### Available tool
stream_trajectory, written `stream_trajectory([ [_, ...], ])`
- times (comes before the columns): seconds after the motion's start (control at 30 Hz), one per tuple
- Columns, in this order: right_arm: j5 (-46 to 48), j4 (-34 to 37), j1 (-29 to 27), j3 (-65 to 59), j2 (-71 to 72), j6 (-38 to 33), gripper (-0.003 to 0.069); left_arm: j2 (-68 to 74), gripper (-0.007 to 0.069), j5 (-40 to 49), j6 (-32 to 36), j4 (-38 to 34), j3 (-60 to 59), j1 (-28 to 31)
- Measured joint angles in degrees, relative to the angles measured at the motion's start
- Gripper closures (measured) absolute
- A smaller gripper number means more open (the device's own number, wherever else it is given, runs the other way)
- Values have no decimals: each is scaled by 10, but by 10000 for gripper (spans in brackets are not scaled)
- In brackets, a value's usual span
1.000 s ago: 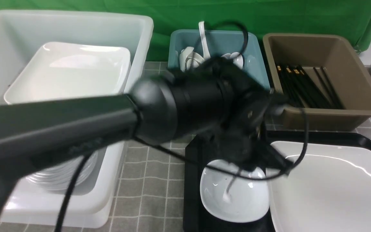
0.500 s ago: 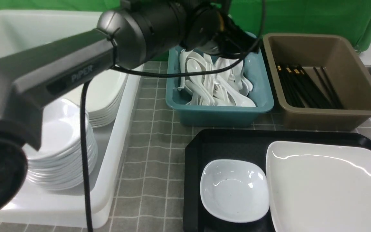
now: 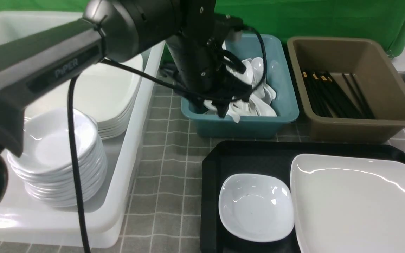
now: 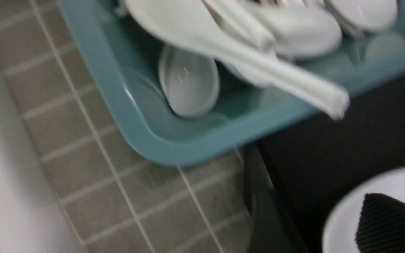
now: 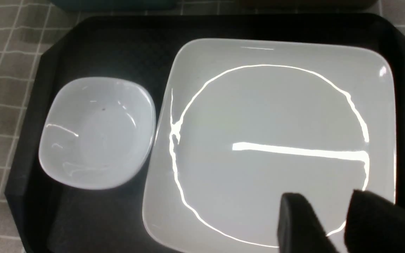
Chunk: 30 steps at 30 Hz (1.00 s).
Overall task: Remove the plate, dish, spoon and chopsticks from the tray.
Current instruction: Use the left arm to grab a small plate from the dinner plate
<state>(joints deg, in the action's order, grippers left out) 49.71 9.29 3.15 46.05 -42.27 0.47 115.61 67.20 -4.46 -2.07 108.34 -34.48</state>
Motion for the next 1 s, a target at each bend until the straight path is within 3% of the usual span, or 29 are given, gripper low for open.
stream_trajectory([
  [0.03,0,0,0,0,0,0,417,-2,382,5,3,-3,-1,0],
  [0.07,0,1,0,0,0,0,417,-8,501,14,22,-17,-18,-9],
  [0.13,0,1,0,0,0,0,417,-11,576,21,45,-18,-39,-21],
  [0.2,0,1,0,0,0,0,417,-11,608,21,73,-28,-71,-38],
  [0.37,0,1,0,0,0,-5,417,4,605,-9,110,-43,-106,-65],
  [0.43,0,1,0,0,0,-5,417,14,578,-34,121,-43,-110,-72],
  [0.53,0,1,0,0,0,-8,417,30,480,-80,132,-39,-111,-74],
  [0.83,4,1,0,0,0,-15,417,66,218,-107,134,15,-111,-74],
  [1.0,4,1,0,0,0,-17,417,82,189,-112,133,10,-111,-74],
])
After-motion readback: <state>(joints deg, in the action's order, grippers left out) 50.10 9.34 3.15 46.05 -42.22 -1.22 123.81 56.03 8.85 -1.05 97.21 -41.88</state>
